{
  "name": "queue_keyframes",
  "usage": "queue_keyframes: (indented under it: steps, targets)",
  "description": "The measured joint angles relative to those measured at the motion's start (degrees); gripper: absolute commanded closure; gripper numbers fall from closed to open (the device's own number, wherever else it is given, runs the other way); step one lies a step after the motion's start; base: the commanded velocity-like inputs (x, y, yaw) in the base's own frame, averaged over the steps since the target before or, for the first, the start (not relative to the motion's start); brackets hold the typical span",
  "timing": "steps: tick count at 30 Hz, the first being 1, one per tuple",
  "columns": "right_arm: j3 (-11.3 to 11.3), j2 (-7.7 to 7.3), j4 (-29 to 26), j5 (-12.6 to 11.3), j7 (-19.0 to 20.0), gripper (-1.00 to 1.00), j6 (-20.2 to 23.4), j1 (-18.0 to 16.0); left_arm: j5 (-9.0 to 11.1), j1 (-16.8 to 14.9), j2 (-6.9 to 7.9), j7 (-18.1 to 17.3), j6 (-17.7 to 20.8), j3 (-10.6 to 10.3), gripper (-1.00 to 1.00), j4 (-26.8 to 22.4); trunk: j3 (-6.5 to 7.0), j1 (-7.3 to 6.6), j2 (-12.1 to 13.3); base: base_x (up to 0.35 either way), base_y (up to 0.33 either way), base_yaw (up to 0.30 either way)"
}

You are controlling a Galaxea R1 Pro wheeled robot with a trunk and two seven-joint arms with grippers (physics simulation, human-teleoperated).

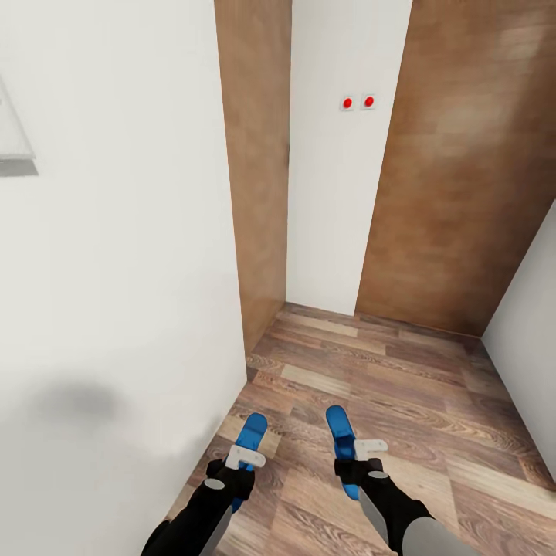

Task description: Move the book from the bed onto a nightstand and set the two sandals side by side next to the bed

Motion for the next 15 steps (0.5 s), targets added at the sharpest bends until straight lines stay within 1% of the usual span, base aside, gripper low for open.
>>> queue_keyframes:
  steps: [15]
  targets:
    - [0.1, 0.12, 0.0, 0.1, 0.0, 1.0, 0.0, 0.0, 0.0, 0.0, 0.05, 0.0, -1.0, 0.0, 1.0, 0.2, 2.69, -3.3, 6.0, 0.0, 0.0, 0.0]
